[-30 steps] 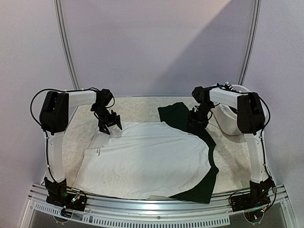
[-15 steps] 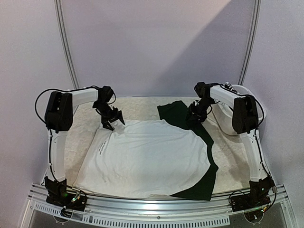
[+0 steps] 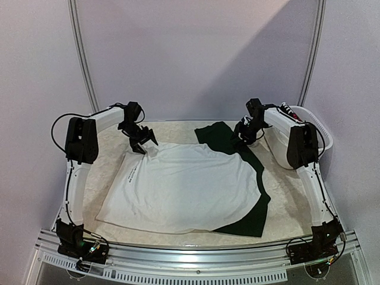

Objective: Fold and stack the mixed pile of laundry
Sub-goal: Adjust the flattened T-shirt at the center of the board.

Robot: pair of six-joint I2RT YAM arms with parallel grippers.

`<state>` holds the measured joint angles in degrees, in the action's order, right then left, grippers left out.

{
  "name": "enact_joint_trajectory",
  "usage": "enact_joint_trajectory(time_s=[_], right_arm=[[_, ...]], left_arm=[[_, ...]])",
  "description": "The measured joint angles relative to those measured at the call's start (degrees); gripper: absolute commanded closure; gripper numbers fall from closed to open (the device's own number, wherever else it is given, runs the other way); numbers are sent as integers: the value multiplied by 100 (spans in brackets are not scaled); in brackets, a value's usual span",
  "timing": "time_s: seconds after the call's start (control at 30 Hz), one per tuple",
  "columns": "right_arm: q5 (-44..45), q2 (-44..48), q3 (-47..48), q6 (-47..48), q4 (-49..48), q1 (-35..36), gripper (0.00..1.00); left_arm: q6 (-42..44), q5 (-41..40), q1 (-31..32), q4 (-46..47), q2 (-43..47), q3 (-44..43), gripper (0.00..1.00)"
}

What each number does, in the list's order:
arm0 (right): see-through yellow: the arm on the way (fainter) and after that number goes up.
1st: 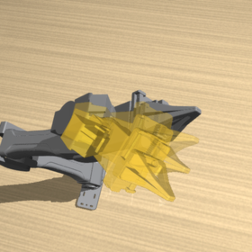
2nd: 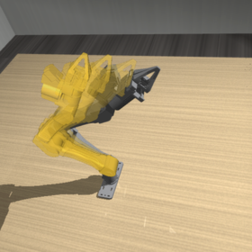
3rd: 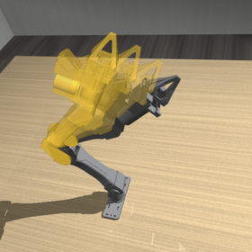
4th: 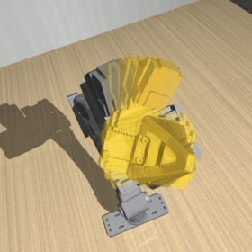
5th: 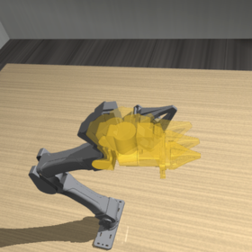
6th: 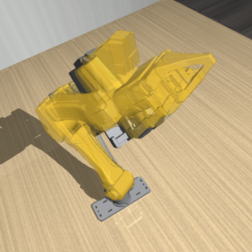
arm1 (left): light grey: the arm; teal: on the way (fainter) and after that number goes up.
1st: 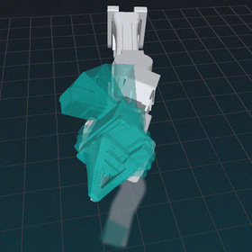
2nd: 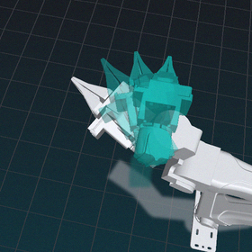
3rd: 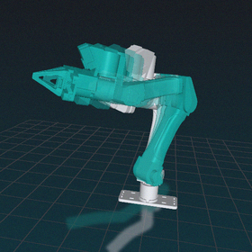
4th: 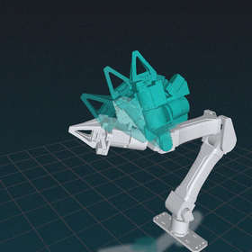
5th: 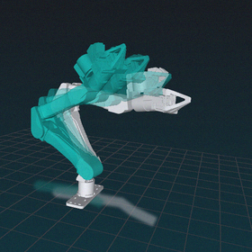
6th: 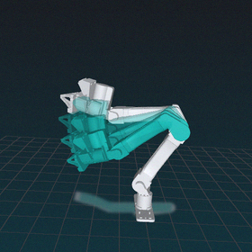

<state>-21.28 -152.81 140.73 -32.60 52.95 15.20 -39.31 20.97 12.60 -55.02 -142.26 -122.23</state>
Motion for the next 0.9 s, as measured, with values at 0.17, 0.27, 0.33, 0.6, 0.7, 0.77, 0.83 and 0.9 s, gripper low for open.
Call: enact_joint_trajectory(time_s=[0.17,0.27,0.33,0.6,0.7,0.77,0.83,0.9], right_arm=[[-55,-186,155,-186,-693,-79,44],[-52,-308,262,-282,-1121,-114,43],[-52,-387,334,-354,-1421,-129,42],[-114,-444,426,-610,-2308,-138,37],[-136,-365,428,-581,-2352,-138,35],[-129,-223,409,-518,-2310,-138,34],[-98,44,269,-424,-2243,-136,32],[7,546,-103,-289,-2151,-111,31]], left_arm=[[-382,177,-118,267,-179,-245,23],[-673,260,-179,538,-212,-247,23],[-846,256,-203,691,-221,-247,23],[-1176,-544,-229,1213,282,509,22],[-1174,-1047,-243,1287,844,1113,20],[-1134,-1318,-245,1318,1281,1438,18],[-1067,-1541,-249,1353,1714,1709,16],[-962,-1725,-249,1397,2240,2048,14]])
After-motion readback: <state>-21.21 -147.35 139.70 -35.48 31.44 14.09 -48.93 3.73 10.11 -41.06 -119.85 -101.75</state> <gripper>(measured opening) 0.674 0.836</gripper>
